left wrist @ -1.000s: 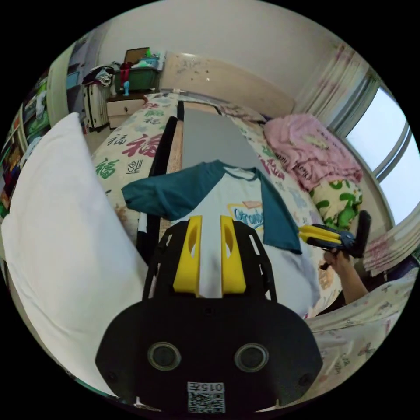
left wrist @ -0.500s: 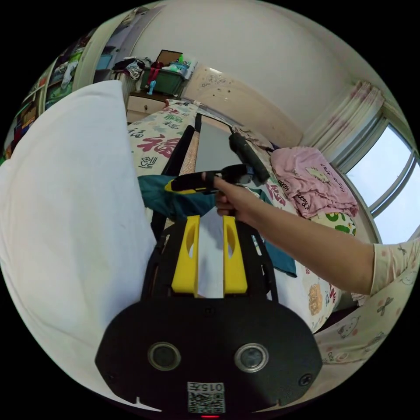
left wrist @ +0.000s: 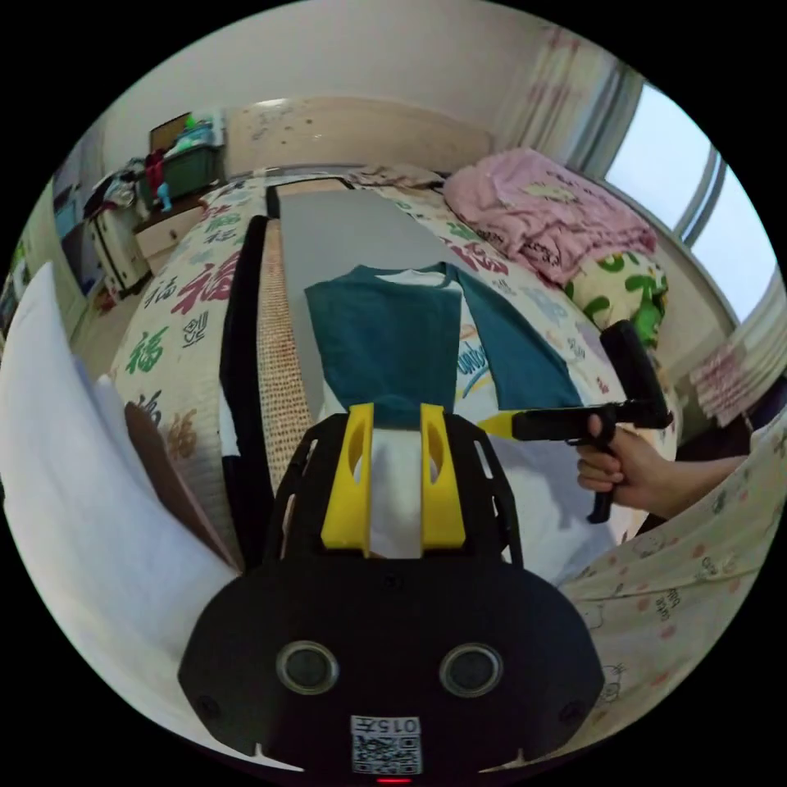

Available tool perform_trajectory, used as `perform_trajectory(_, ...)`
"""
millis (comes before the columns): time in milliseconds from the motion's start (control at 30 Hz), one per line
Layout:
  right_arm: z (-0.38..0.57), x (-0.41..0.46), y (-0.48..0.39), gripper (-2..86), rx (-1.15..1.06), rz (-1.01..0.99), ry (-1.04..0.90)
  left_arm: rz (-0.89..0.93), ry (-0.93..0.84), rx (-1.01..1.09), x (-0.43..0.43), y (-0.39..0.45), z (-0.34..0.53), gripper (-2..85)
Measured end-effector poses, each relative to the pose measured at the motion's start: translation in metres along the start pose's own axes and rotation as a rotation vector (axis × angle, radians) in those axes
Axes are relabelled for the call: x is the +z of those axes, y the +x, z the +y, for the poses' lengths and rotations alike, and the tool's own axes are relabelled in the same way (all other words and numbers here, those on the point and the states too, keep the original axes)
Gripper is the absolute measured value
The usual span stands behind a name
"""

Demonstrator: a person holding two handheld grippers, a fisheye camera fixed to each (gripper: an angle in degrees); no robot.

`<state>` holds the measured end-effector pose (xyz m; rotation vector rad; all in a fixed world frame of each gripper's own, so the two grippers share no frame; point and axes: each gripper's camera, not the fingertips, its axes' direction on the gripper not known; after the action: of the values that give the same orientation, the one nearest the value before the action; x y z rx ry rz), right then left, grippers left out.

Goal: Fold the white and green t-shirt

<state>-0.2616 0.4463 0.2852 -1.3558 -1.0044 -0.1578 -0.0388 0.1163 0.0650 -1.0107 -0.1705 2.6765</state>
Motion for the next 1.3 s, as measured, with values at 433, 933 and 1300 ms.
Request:
perform_trajectory(433, -0.199, 0.144, -0.027, 9.8, -0.186, 0.56, -0.214, -0.019, -0.127, 0.226, 0.116, 0.07, -0.06, 8.8)
perform_trajectory(933, -0.113, 0.136, -0.119, -0.1, -0.158, 0.363, -0.139, 0.018, -0.055, 0.228, 0.102, 0.063, -0.06, 1.6)
perform_trajectory(1300, -0.04, 0.188, -0.138, 1.7, -0.069, 0.451, -0.181, 0.034, -0.207, 0.128, 0.135, 0.042, -0.025, 2.2)
